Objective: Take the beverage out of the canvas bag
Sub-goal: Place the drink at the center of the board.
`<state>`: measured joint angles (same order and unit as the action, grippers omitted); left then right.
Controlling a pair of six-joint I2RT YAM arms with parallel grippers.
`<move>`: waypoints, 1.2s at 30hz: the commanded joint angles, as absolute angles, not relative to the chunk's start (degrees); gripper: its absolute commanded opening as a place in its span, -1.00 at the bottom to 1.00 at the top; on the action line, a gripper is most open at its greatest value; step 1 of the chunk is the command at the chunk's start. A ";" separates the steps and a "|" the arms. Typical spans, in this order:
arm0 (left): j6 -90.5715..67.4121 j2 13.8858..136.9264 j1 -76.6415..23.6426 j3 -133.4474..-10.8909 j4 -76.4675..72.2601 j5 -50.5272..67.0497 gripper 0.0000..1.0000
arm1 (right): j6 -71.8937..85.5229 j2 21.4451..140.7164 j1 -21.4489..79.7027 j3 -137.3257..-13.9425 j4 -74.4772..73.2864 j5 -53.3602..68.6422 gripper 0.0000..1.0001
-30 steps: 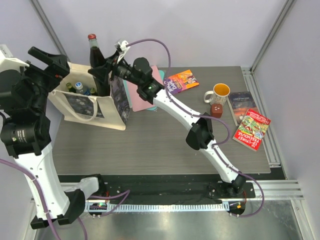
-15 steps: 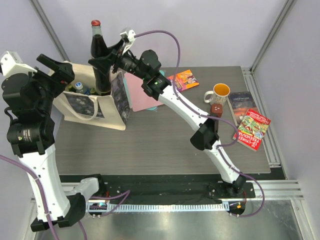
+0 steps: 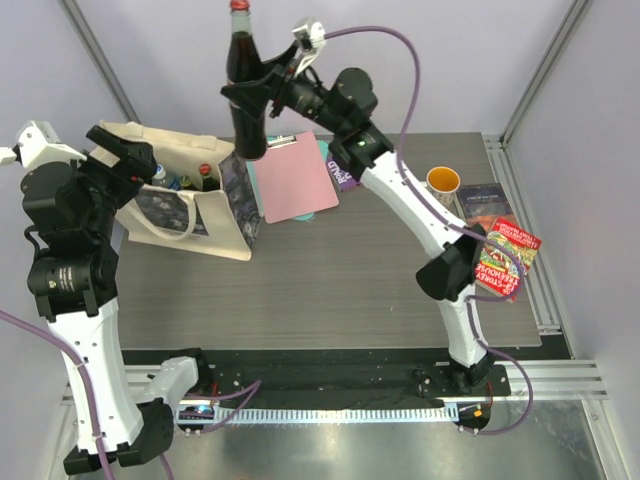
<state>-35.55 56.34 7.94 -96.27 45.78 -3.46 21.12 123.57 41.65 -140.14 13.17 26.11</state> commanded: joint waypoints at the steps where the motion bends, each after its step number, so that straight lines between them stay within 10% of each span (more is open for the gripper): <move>1: -35.77 54.15 7.82 -94.22 41.84 -3.78 0.89 | 20.31 107.25 37.80 -130.47 26.89 27.07 -0.97; 18: -37.88 49.66 7.74 -84.38 39.99 -4.22 0.90 | 7.47 72.25 24.35 -60.07 40.23 29.45 -0.97; 36: -40.87 50.71 7.82 -83.06 41.66 -4.66 0.90 | 3.96 88.94 16.35 -46.49 75.40 27.42 -0.97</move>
<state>-40.12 50.61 7.94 -82.94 43.09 -3.68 5.91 88.84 16.60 -40.71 50.89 27.35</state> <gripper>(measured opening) 0.951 0.695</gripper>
